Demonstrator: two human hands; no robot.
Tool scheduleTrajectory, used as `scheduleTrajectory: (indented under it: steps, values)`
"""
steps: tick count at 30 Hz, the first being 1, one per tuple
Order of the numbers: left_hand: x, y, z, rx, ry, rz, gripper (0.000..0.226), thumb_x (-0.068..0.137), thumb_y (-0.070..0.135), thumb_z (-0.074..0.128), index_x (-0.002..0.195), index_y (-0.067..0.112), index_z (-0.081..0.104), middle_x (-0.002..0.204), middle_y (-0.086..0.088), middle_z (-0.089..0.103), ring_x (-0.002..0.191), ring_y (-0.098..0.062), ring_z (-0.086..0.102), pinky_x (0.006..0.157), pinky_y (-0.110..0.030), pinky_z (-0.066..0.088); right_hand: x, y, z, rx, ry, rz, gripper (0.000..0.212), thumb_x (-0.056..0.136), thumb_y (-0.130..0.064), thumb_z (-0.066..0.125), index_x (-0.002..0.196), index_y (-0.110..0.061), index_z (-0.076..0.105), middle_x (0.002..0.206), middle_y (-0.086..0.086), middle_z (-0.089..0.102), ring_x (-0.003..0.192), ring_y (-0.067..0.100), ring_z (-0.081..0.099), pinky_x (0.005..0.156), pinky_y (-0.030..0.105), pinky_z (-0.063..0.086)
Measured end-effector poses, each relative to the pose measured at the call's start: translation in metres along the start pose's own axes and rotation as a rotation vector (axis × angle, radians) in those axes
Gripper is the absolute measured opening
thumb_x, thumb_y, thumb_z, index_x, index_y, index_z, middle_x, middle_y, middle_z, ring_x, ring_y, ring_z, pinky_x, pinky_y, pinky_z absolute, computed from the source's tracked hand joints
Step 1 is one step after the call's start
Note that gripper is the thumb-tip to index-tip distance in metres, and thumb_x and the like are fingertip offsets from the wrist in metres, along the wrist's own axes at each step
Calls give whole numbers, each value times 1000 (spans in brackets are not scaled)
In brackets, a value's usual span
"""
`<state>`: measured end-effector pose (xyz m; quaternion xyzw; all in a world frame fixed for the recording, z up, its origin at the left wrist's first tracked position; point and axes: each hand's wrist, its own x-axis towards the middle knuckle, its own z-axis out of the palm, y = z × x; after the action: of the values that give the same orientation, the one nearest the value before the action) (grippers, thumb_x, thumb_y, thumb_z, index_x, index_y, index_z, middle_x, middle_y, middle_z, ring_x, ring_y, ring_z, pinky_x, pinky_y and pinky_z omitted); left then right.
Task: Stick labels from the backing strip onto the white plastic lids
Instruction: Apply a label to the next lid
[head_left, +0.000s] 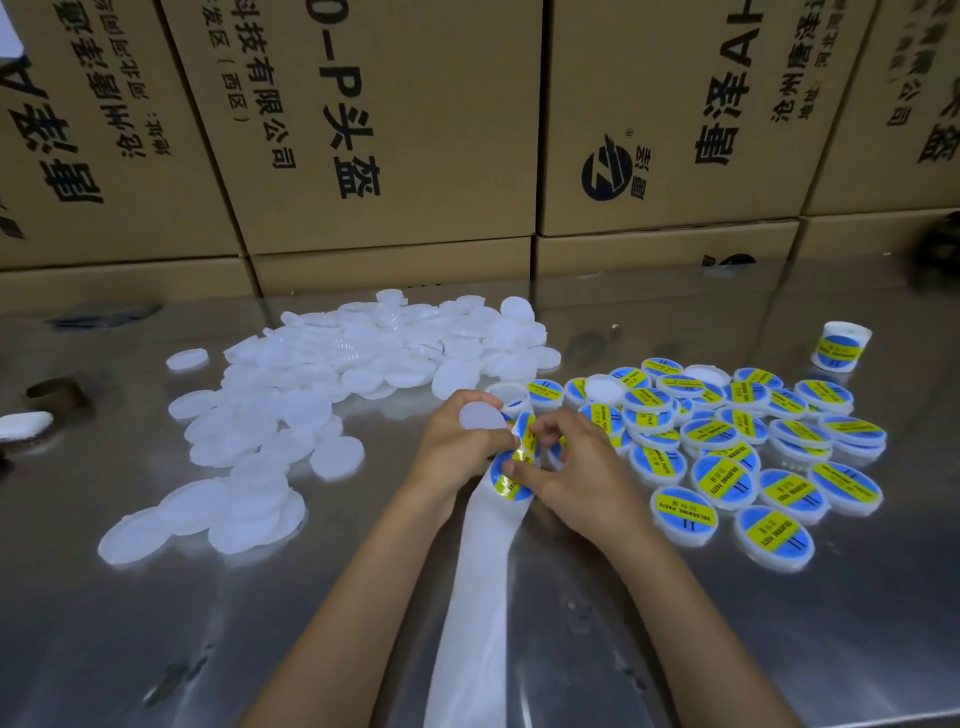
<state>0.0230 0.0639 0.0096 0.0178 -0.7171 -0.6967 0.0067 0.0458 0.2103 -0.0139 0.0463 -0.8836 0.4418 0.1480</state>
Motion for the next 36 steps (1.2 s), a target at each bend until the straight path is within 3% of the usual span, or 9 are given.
scheduleTrajectory:
  steps: [6,10,12,15,19,24,29,32,36]
  values:
    - [-3,3,-2,-69,-18,-84,30,76,6,82,102,14,68,98,-16,70,78,-26,69,74,-39,59,-3,-4,3,9,17,-58,35,74,-30,84,78,-29,49,80,-12,54,77,-7,47,63,12,37]
    - [-3,4,-4,-52,-26,-86,26,77,6,82,98,14,69,87,-11,68,71,-23,66,64,-31,54,-4,-5,5,37,7,-11,35,73,-29,84,76,-26,49,66,-11,51,60,2,48,56,16,37]
    - [-3,4,-4,-36,-12,-79,24,76,6,82,93,16,70,83,-8,67,66,-20,65,55,-25,51,-4,-4,6,29,-3,-3,33,74,-29,84,76,-23,51,66,-8,54,58,6,48,59,24,43]
    - [-2,4,-3,-42,8,-64,24,74,5,83,89,18,70,81,-6,67,62,-17,65,49,-22,49,-4,-4,6,13,-3,-17,31,77,-28,82,74,-22,51,64,-7,54,57,6,48,57,23,41]
    - [1,1,-2,-36,44,-8,24,75,-2,81,89,13,69,89,-11,69,71,-21,66,67,-34,60,-5,-5,7,-39,5,-37,29,78,-29,80,76,-24,51,67,-7,53,60,7,47,57,24,38]
    - [5,-2,-4,41,57,83,26,74,-6,80,91,9,68,80,0,67,59,2,63,58,-18,54,-8,-10,8,-66,24,-141,27,79,-23,78,74,-25,51,76,-15,51,74,1,46,62,15,33]
    - [9,-3,-12,60,26,22,26,73,-2,81,88,15,69,80,0,68,57,-1,63,53,-17,51,-8,-21,-8,371,-226,25,17,83,-6,73,75,-15,62,69,-12,60,66,7,50,67,19,42]
    - [8,0,-16,19,-31,-50,33,62,1,84,87,15,69,77,-4,68,57,-13,61,55,-23,50,-8,-24,-24,676,-388,131,14,89,-9,69,81,-14,59,80,1,64,74,11,55,67,24,44]
    - [6,5,-24,1,-133,-76,44,53,6,77,96,3,68,78,-16,60,70,-27,50,69,-35,43,-4,-24,-36,1010,-366,161,15,84,-10,70,81,-15,56,88,10,63,84,21,61,74,31,49]
